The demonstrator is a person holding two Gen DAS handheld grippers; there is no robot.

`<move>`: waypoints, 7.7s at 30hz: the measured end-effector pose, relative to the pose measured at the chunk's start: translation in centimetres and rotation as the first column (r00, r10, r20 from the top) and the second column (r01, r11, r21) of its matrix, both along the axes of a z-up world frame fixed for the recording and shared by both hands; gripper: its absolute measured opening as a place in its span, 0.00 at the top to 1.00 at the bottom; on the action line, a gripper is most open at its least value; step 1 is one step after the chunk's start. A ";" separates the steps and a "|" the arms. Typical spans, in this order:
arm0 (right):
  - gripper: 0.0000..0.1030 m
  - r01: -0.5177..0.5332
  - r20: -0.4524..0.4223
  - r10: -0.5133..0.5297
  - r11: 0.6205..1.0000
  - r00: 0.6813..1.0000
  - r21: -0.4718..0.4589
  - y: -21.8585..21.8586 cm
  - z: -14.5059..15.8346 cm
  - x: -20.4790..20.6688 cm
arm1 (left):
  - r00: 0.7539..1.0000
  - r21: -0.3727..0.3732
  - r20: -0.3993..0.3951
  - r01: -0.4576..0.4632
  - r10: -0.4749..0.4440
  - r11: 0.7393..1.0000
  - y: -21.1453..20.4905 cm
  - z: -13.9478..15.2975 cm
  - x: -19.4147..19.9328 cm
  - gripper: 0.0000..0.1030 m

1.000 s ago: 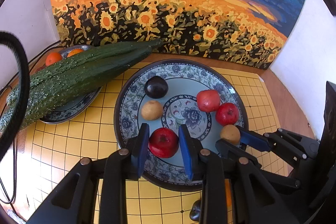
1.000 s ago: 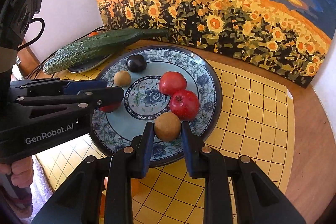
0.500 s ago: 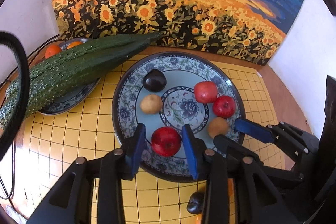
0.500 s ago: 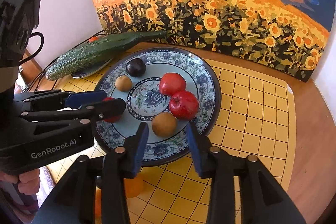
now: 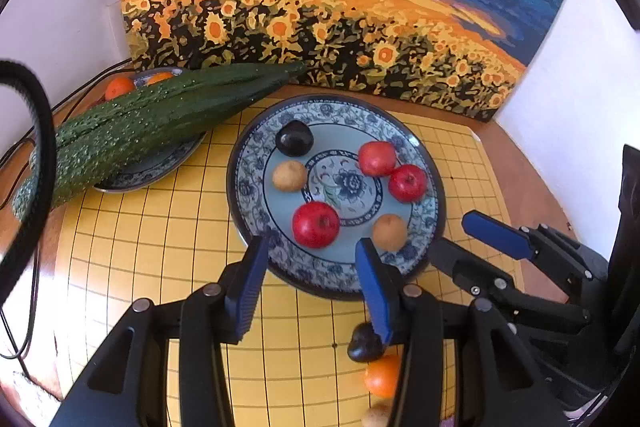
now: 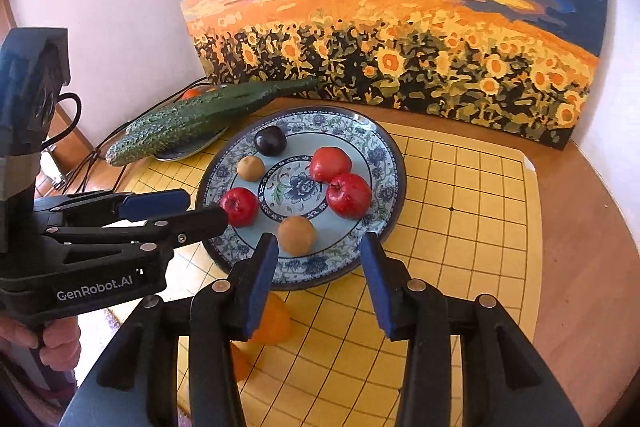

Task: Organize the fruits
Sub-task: 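Move the left gripper to an orange and close on it, then grasp a small brown potato with the right gripper while the left gripper holds the orange, then carry the orange and potato onto the plate and open both grippers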

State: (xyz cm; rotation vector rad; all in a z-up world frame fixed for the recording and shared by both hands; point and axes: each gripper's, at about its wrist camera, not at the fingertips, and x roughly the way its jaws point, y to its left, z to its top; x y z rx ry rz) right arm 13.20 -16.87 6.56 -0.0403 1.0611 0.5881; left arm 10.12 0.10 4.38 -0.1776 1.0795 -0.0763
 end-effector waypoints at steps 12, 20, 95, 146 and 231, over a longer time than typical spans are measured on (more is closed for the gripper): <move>0.57 0.013 0.011 -0.012 0.999 1.000 -0.035 -1.4 0.9 -2.4 | 0.999 0.003 -0.025 0.043 -0.043 0.999 -1.0 0.6 -2.1 0.53; 0.57 0.028 -0.009 -0.028 0.998 1.000 -0.050 -2.0 0.9 -4.2 | 0.997 -0.025 -0.048 0.063 -0.064 0.998 -1.5 0.6 -3.8 0.53; 0.57 -0.119 -0.120 0.112 0.992 0.986 -0.051 3.1 -0.8 -11.8 | 0.993 -0.046 -0.088 -0.084 0.080 0.995 3.4 -1.0 -10.2 0.66; 0.87 -0.070 -0.019 0.071 0.997 0.997 0.020 0.8 2.3 -8.4 | 1.000 -0.048 -0.014 -0.023 0.023 0.999 1.3 1.8 -7.9 0.66; 0.75 0.004 0.024 -0.002 0.997 1.000 -0.080 0.4 -1.1 0.6 | 1.000 0.016 0.013 -0.025 0.025 1.000 1.9 -0.8 1.0 0.66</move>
